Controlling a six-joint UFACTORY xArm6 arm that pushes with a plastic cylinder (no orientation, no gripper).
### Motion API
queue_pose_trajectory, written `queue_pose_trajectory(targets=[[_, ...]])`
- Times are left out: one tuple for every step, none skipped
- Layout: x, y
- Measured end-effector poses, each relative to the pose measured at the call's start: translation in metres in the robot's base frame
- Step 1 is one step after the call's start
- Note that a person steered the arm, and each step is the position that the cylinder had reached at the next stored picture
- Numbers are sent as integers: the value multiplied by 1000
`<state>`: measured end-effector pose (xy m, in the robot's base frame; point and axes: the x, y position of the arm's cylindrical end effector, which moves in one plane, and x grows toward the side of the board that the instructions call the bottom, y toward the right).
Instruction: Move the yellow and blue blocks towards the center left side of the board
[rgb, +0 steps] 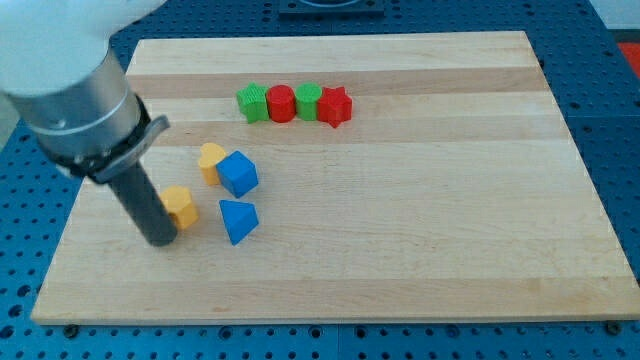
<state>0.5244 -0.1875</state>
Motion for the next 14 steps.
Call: queue_pose_trajectory(targets=[[-38,-1],[-70,-5],[-81,-10],[-72,-27],[-23,-53],[31,-57],[77,-41],[94,11],[87,108],[74,131],[43,131],[12,129],[12,117],[12,103]])
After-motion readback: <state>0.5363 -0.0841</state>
